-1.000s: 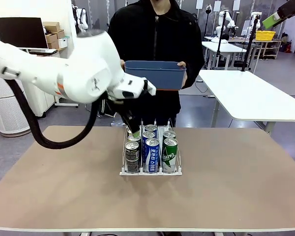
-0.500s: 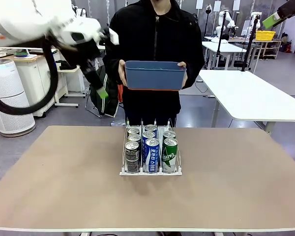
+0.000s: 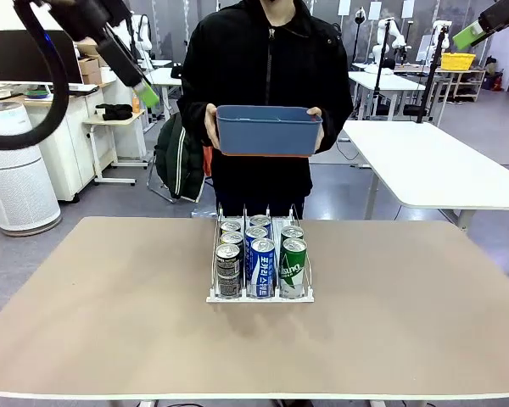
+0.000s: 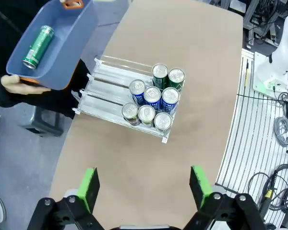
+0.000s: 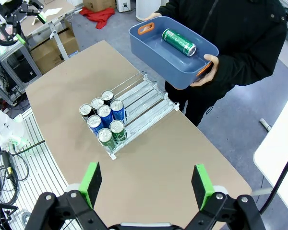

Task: Fill the beverage cans into the dispenser.
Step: Pick up the Sprite handed by the human.

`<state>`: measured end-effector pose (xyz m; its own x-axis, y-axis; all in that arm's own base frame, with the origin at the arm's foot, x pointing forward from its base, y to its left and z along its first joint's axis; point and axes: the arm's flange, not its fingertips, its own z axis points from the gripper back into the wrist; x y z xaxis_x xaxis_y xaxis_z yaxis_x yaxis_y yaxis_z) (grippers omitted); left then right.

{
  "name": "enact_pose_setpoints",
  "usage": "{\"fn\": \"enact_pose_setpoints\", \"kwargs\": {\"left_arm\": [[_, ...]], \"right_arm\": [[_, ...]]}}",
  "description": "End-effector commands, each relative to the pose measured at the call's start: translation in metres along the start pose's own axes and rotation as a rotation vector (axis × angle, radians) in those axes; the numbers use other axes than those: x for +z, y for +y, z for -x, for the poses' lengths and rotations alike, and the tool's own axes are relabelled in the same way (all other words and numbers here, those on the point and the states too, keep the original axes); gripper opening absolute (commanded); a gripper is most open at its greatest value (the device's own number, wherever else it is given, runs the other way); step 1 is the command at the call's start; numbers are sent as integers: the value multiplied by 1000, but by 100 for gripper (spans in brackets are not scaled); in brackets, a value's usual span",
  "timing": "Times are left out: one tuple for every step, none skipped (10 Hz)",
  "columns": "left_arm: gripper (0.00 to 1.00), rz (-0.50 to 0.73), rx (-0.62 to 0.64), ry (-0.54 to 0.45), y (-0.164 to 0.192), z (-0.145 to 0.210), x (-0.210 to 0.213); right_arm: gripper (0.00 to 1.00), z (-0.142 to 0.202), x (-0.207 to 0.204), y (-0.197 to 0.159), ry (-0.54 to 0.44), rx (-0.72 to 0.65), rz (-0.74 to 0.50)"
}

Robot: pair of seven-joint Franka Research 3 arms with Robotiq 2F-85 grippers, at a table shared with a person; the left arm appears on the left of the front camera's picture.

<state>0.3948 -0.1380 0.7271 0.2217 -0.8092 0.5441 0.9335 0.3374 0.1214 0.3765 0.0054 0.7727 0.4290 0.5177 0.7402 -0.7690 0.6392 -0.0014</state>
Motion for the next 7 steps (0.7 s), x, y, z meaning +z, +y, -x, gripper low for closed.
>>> {"fn": "enact_pose_setpoints", "kwargs": {"left_arm": [[100, -5, -14, -14, 2, 1, 14], [100, -24, -18, -17, -1, -2, 22], [100, -43, -19, -13, -6, -3, 30], [100, -61, -14, -13, -7, -4, 33], [100, -68, -16, -15, -6, -3, 33], [100, -68, -14, -19, -6, -2, 35], [100, -81, -10, -34, -8, -1, 35]], "right_arm": [[100, 1, -1, 0, 1, -1, -4], [100, 1, -1, 0, 1, -1, -4], [100, 1, -1, 0, 1, -1, -4], [100, 1, -1, 0, 1, -1, -4], [100, 1, -1, 0, 1, -1, -4], [100, 1, -1, 0, 1, -1, -4], [100, 1, -1, 0, 1, -1, -4]]}}
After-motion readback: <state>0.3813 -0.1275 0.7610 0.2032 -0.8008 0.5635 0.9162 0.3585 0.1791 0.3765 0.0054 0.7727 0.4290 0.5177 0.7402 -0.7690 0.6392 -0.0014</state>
